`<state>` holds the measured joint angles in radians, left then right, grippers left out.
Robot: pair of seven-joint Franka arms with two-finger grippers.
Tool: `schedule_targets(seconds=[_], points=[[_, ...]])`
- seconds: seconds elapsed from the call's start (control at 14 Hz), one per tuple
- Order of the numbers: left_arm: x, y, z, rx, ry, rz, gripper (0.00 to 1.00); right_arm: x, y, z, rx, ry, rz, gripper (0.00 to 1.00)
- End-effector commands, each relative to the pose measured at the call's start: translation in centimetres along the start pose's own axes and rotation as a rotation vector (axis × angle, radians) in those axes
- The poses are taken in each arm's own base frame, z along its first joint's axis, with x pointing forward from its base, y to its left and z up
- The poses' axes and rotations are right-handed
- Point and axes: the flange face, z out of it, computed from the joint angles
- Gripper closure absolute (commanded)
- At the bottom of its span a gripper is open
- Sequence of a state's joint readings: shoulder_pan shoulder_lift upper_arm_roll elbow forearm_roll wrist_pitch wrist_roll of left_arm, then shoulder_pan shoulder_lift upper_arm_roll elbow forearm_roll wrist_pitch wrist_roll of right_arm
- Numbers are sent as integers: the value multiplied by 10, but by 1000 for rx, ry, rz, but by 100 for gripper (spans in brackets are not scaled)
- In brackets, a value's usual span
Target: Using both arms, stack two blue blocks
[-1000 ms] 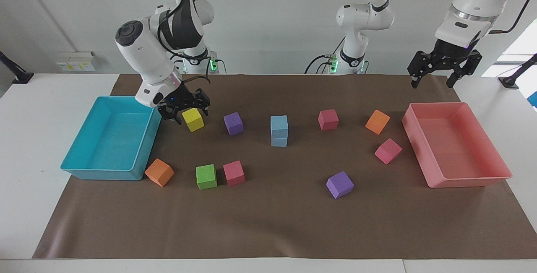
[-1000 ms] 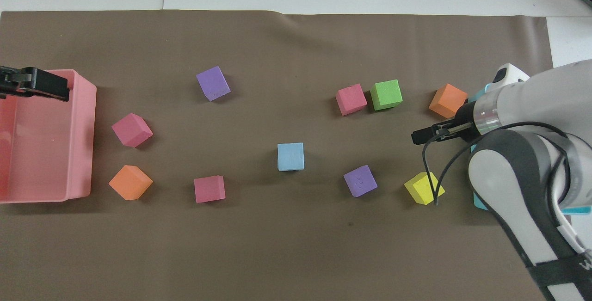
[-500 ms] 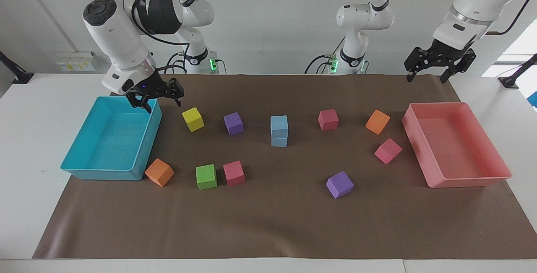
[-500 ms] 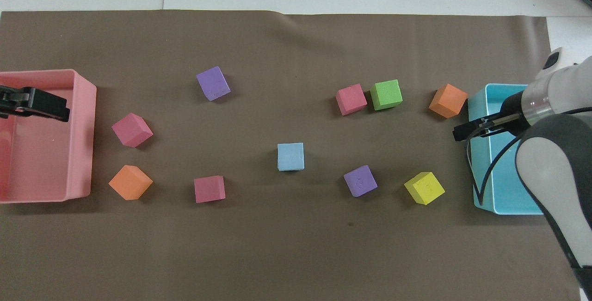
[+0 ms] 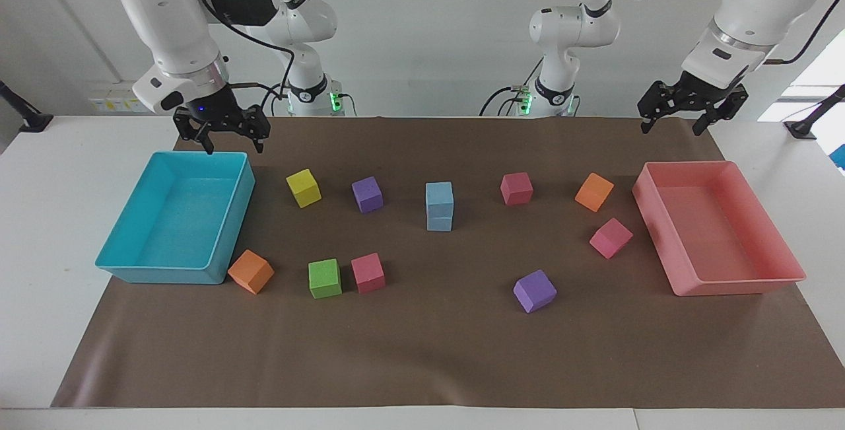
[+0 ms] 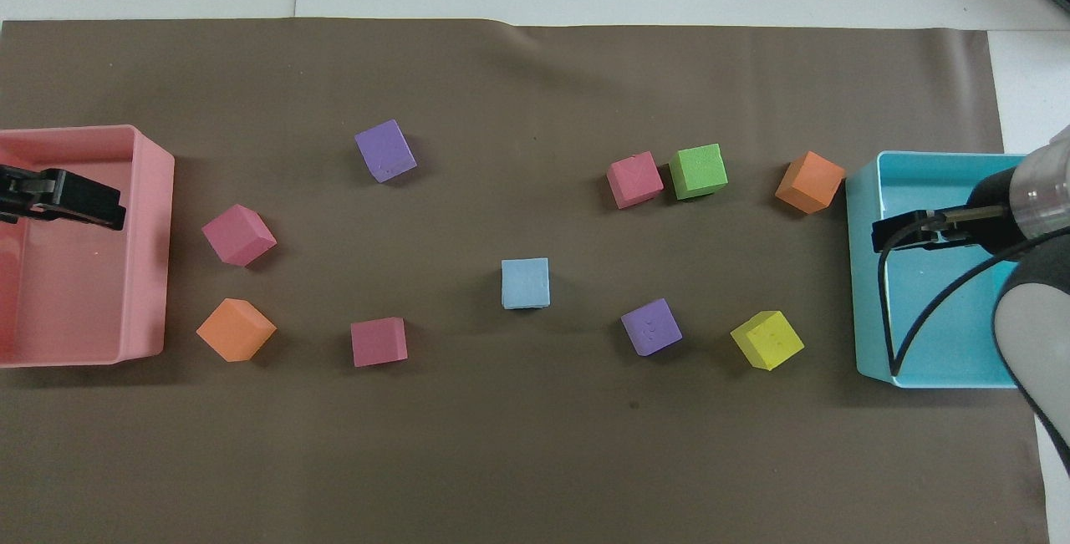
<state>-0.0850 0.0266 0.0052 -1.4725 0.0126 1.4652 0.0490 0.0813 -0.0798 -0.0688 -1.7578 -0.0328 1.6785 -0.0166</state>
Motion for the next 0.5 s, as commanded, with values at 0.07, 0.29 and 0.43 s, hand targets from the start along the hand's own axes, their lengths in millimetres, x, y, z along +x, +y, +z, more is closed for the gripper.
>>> schedule_targets(seconds=[0.07, 0.29, 0.43], points=[[-17, -7, 3, -14, 12, 5, 0, -25, 22, -47, -19, -72, 59, 0], [-16, -7, 3, -14, 13, -3, 0, -30, 36, -57, 3, -68, 82, 0], [-16, -8, 2, -14, 18, -5, 0, -27, 37, -59, 2, -43, 91, 0]])
